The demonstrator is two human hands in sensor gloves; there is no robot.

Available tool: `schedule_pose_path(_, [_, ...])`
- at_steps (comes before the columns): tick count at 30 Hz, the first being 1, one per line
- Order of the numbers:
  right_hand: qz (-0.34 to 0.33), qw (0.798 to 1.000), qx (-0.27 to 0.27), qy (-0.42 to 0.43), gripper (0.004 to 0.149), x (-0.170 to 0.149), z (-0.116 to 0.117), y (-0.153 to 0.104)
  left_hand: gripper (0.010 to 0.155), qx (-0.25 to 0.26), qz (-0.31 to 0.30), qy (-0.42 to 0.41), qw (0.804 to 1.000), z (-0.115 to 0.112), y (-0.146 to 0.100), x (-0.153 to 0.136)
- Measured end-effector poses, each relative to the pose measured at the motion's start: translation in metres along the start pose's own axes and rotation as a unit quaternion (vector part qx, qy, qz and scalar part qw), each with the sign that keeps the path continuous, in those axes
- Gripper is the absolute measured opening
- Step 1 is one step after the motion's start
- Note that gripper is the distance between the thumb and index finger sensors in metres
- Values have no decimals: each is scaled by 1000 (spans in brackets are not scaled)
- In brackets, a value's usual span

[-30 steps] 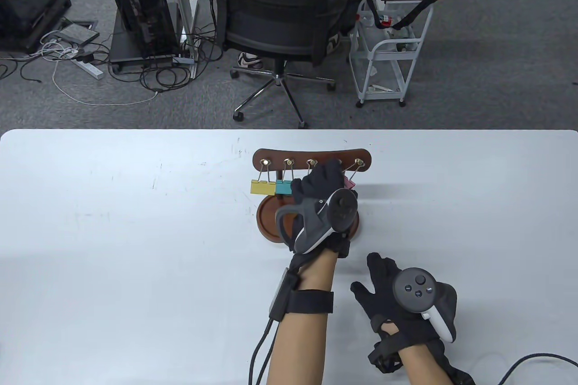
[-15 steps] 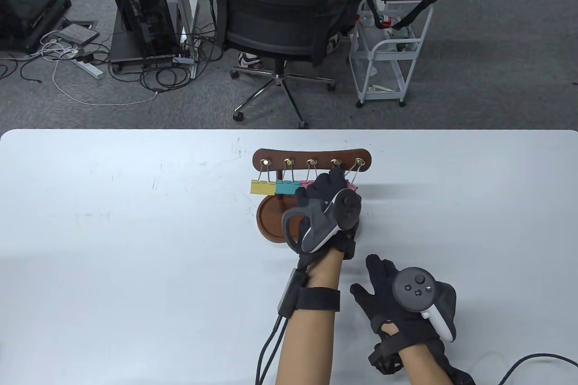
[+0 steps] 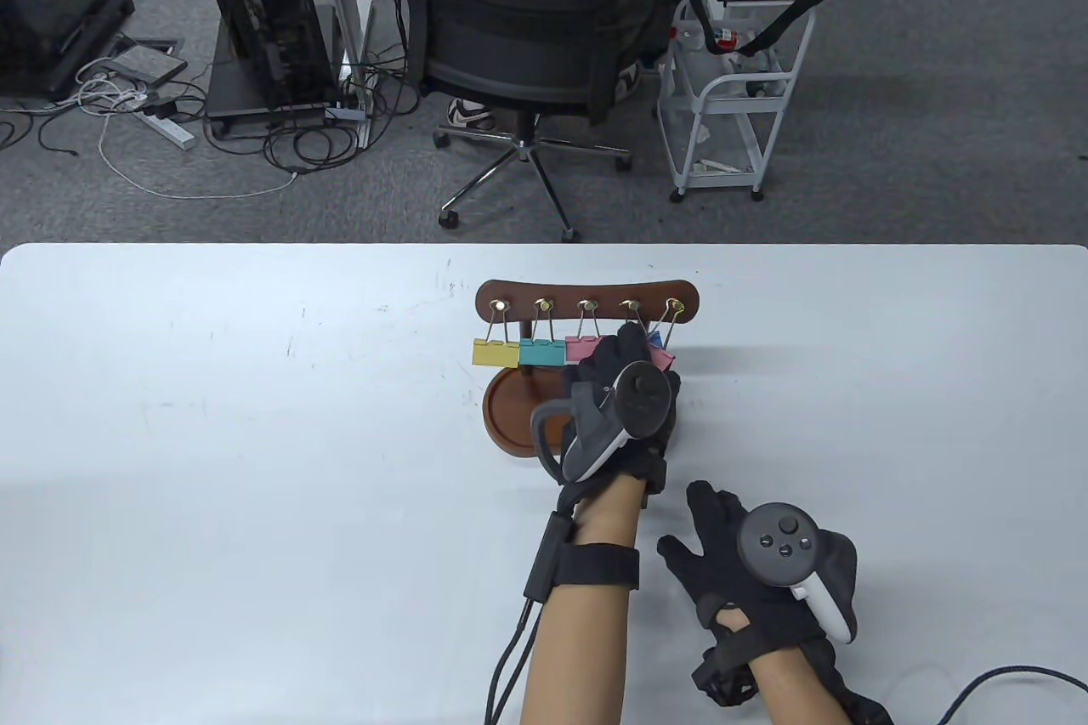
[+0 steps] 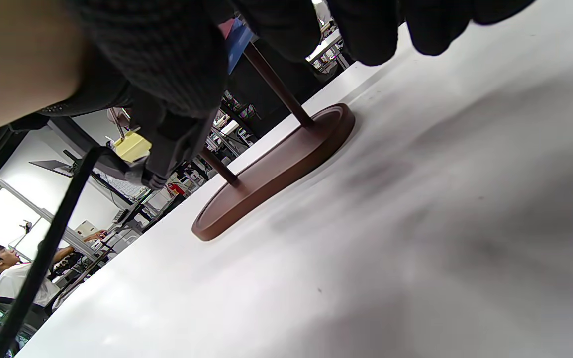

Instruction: Hook binder clip onto key rack

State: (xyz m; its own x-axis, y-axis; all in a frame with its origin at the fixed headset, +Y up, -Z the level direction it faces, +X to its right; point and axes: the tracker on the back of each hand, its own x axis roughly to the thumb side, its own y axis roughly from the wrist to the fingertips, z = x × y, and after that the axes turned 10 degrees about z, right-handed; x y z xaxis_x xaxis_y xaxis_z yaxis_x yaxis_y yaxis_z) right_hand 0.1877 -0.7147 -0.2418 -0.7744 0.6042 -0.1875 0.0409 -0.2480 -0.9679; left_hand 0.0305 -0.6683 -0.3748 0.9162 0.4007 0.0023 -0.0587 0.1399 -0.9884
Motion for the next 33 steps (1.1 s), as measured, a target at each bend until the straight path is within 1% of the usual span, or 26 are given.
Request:
schedule_pose_path(6, [-2,1000,2,-1,80,1,1,0,73,2,-28,4,1000,-1,-5,-4])
schedule_pose_path(8, [-2,1000,3,-2,80,1,1,0,67,0,-36,4,999,-1,-6,-5])
schedule_pose_path(12, [-3,1000,8,0,80,1,2,0,62,-19,-42,-2,999,-3,-7,-6])
schedule_pose_path(14, [-3,1000,9,0,80,2,2,0,60,-39,-42,-8,998,-5,-7,-6])
schedule_pose_path(16, [-4,1000,10,1,79,2,3,0,60,-63,-37,-11,997,-8,-7,-5])
schedule_pose_path(24, [-3,1000,15,8,77,1,3,0,66,-104,-39,-11,994,-14,-8,-1])
schedule_pose_path(28, [-3,1000,15,9,76,1,3,0,60,-108,-49,-13,993,-13,-12,-2])
schedule_pose_path(33, [-3,1000,15,8,76,1,3,0,59,-111,-67,-3,992,-6,-21,-8])
